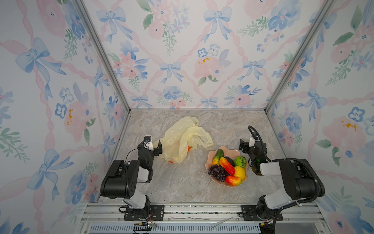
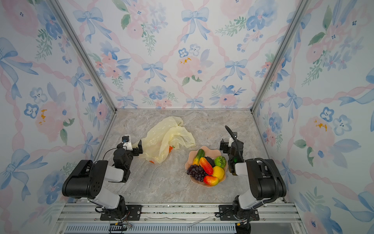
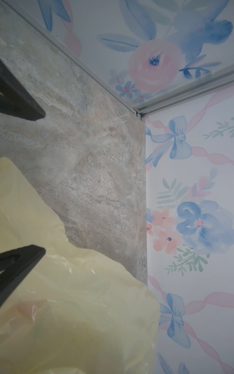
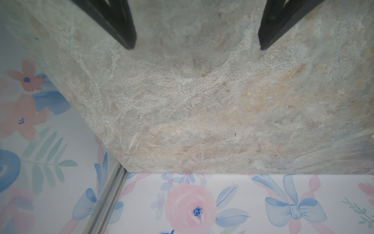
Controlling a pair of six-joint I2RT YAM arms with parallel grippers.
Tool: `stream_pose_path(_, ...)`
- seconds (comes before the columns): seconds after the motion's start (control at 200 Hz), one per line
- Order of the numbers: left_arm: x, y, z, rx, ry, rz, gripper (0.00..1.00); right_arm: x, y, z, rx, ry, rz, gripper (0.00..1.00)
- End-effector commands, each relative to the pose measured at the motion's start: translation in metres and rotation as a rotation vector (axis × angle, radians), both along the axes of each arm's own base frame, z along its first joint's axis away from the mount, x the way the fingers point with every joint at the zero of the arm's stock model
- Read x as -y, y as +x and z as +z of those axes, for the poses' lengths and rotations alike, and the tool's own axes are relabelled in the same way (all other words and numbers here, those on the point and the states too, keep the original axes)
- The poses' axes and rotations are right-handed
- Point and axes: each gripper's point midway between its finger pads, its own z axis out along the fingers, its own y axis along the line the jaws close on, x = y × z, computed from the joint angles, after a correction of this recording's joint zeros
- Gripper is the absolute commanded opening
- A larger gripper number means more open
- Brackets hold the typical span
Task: Place the fruits into the plastic bag
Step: Rotate the plate at the center of the table.
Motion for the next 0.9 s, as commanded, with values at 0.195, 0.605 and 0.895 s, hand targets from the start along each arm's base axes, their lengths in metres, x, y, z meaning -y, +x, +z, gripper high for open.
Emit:
stream_pose_path(0.195, 0.001, 0.000, -0.001, -0.001, 0.016, -0.002, 0.98, -0.001, 0.002, 0.005, 0.009, 0.005, 0.007, 0.96)
stream_pose_path(0.605, -0.005, 0.000, 0.001, 0.003, 0.011, 0.031, 0.98, 0.000, 0.002, 0.005, 0.010, 0.006, 0.007, 0.96)
stream_pose_path(0.895, -0.010, -0.002, 0.013, 0.009, 0.013, 0.072, 0.98, -0.011, 0.007, 0.020, -0.046, -0.020, 0.049, 0.96)
